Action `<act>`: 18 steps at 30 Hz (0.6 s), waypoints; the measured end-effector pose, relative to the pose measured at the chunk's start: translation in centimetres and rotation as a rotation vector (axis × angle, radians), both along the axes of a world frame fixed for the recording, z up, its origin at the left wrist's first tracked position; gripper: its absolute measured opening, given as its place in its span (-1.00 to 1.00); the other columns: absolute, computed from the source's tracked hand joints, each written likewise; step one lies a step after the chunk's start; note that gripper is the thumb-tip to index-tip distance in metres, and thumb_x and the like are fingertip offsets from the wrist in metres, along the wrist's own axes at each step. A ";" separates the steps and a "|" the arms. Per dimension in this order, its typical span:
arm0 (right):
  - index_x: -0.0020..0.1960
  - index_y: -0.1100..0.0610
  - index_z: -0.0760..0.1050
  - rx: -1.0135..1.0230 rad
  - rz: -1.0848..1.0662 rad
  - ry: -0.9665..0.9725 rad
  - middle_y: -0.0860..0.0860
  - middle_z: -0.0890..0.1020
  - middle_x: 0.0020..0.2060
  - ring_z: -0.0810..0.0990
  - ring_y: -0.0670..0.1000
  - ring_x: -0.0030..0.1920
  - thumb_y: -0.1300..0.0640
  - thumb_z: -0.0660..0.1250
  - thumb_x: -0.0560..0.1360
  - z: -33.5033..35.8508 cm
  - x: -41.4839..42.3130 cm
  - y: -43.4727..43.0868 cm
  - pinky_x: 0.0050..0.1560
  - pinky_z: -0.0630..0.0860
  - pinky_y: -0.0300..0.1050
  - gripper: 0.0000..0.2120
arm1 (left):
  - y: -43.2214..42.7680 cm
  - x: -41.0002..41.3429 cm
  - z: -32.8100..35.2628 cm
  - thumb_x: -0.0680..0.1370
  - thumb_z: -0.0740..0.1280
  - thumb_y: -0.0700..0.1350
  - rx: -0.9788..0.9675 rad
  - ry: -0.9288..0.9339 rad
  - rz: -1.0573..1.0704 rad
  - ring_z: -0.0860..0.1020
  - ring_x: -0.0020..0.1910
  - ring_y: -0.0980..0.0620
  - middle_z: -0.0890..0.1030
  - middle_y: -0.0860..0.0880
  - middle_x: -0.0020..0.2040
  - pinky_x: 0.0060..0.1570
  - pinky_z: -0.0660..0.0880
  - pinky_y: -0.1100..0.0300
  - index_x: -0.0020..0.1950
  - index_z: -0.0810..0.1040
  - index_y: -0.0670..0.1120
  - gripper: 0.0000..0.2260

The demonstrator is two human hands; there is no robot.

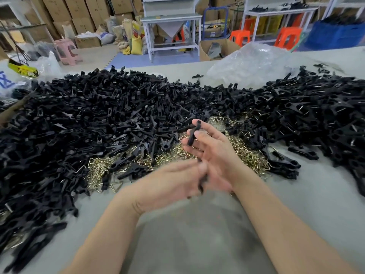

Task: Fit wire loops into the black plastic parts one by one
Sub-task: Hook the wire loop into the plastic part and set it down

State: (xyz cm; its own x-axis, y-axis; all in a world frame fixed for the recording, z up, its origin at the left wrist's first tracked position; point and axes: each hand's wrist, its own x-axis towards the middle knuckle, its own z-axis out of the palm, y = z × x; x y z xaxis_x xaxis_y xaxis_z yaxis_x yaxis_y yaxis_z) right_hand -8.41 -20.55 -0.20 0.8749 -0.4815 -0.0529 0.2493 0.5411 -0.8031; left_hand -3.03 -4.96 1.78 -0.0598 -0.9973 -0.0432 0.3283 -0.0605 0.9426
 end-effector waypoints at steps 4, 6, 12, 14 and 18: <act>0.27 0.17 0.55 0.044 0.014 -0.014 0.14 0.63 0.01 0.68 0.07 -0.13 0.35 0.23 0.63 -0.1 -0.3 -0.1 -0.16 0.66 -0.08 -0.73 | -0.8 2.3 -0.6 0.65 0.20 0.02 -0.037 0.076 0.582 0.64 -0.08 -0.07 0.64 -0.14 -0.04 0.00 0.63 0.04 0.17 0.59 -0.13 -0.72; 0.21 0.19 0.58 0.083 0.007 -0.018 0.16 0.64 0.01 0.70 0.10 -0.06 0.36 0.21 0.63 -0.2 -0.2 -0.3 -0.07 0.67 -0.04 -0.75 | -1.0 2.7 -0.8 0.65 0.17 0.05 -0.014 0.075 0.735 0.52 -0.33 0.05 0.53 -0.03 -0.23 -0.31 0.52 0.21 0.26 0.55 -0.13 -0.66; 0.18 0.27 0.55 0.138 0.046 -0.017 0.14 0.68 -0.10 0.70 0.07 -0.08 0.31 0.23 0.63 -0.2 0.3 -0.5 -0.04 0.66 -0.10 -0.82 | -1.9 3.0 -0.8 0.69 0.16 -0.20 -0.020 0.179 0.876 0.36 -0.44 0.09 0.44 0.02 -0.34 -0.50 0.34 0.24 0.29 0.50 -0.14 -0.78; 0.19 0.26 0.55 0.093 0.049 -0.021 0.13 0.67 -0.12 0.70 0.08 -0.04 0.27 0.31 0.59 -0.3 0.4 -0.4 0.02 0.66 -0.11 -0.80 | -2.2 3.0 -1.2 0.70 0.12 -0.25 -0.054 0.076 0.877 0.48 -0.38 0.07 0.57 -0.01 -0.27 -0.45 0.44 0.22 0.28 0.48 -0.13 -0.77; 0.24 0.25 0.57 -0.014 0.042 -0.001 0.19 0.68 -0.03 0.65 0.24 0.21 0.30 0.34 0.56 -0.7 0.5 -0.3 0.18 0.63 0.04 -0.74 | -2.4 3.3 -2.4 0.72 0.16 -0.13 -0.042 -0.169 0.922 0.62 -0.17 0.10 0.71 -0.01 0.00 -0.25 0.55 0.23 0.26 0.55 -0.01 -0.79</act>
